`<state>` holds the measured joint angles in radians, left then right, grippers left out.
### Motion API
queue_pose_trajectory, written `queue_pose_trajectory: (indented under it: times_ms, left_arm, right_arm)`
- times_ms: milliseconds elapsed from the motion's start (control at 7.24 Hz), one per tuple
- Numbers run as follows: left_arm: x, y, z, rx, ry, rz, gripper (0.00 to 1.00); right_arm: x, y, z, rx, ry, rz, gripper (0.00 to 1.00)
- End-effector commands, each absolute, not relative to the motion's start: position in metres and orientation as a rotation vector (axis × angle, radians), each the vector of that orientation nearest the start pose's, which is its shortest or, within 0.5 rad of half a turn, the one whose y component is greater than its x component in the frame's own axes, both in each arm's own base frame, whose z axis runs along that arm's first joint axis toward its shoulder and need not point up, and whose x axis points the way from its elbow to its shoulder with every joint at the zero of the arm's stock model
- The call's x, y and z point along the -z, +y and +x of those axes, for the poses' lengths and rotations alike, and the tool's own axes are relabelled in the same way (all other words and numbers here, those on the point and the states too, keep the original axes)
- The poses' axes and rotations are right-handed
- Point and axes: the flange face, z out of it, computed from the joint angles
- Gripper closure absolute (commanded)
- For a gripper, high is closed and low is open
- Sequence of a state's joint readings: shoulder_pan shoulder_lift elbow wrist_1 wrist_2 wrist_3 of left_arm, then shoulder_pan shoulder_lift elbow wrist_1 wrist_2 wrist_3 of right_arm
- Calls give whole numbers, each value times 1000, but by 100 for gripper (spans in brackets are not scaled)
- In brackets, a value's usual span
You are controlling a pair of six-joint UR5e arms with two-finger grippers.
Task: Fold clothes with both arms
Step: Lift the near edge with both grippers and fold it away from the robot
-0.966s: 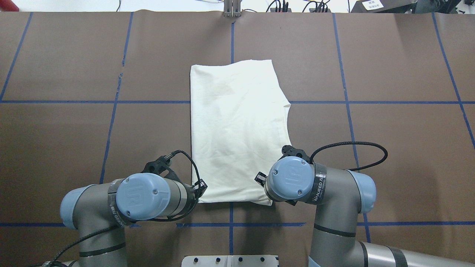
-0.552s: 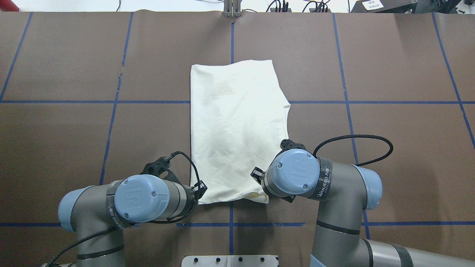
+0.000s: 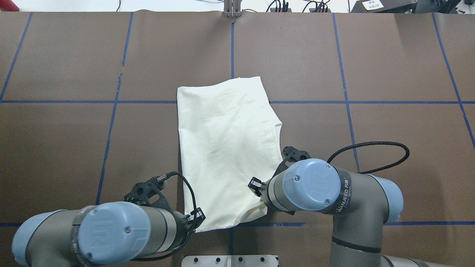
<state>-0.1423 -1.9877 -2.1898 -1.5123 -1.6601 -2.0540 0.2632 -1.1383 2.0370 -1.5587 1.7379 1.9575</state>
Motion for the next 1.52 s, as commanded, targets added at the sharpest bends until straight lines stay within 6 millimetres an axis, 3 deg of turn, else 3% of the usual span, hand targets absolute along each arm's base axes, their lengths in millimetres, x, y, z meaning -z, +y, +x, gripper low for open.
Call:
queue_pose_trajectory:
  times_ms: [0, 138, 276, 414, 690, 828, 966, 1105, 1243, 1381]
  left_arm:
    - [-175, -189, 469, 520, 972, -255, 100]
    - [-176, -200, 469, 538, 969, -245, 100]
    - [-174, -221, 462, 577, 978, -222, 100]
    - [-171, -259, 442, 581, 1001, -154, 100]
    - [-170, -356, 426, 635, 998, -1, 100]
    - [-188, -407, 450, 672, 992, 4, 100]
    - [-214, -452, 458, 676, 1002, 41, 100]
    - [-241, -487, 462, 674, 974, 77, 100]
    - [-252, -520, 471, 690, 977, 99, 100]
    - [-262, -539, 476, 684, 968, 120, 100]
  right_arm:
    - [-212, -236, -494, -487, -947, -230, 100]
    - [-208, -238, -496, -474, -963, -215, 100]
    - [-200, -263, -494, -445, -1019, -149, 100]
    - [-192, -303, -488, -464, -1047, -94, 100]
    - [-174, -413, -483, -547, -1030, -79, 100]
    - [-167, -465, -499, -566, -1002, -113, 100]
    - [-173, -521, -532, -598, -976, -125, 100]
    - [-183, -560, -551, -619, -977, -122, 100]
    - [-195, -576, -566, -613, -944, -123, 100]
    - [-206, -587, -567, -605, -920, -111, 100]
